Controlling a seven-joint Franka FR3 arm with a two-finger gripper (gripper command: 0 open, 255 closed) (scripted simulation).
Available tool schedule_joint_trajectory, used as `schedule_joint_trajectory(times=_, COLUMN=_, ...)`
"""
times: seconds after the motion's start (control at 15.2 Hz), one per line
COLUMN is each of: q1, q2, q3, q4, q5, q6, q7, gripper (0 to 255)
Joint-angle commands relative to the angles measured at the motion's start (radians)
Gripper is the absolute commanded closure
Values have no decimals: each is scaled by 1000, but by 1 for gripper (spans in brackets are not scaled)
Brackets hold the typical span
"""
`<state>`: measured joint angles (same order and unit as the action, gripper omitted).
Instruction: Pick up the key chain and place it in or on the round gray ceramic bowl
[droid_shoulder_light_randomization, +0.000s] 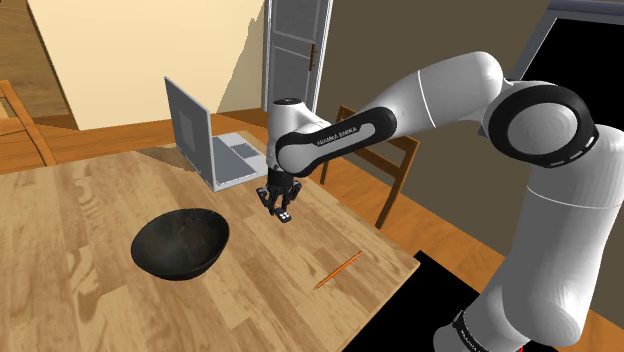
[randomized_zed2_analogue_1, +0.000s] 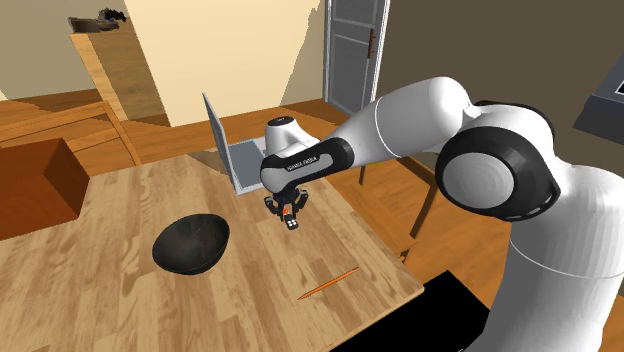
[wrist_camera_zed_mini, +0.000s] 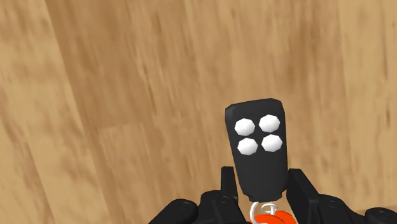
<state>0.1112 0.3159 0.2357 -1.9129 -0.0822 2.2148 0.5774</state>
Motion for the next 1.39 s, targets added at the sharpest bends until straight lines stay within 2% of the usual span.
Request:
schedule_joint_trajectory(times=0.0, q1=2, q2=3, q3=3, q4=-3, q5=1, q6=1, q7=0, gripper=255)
schedule_joint_trajectory(times=0.2, q1=1, q2=4, q3=2, q4=-2, q5=1, q6=1, q7=-2, gripper=255)
schedule_joint_trajectory(times=1.32, q1=-6, q2=-92, q3=12, q4=106, q5=32, q6=-200, q7=-21, gripper=255)
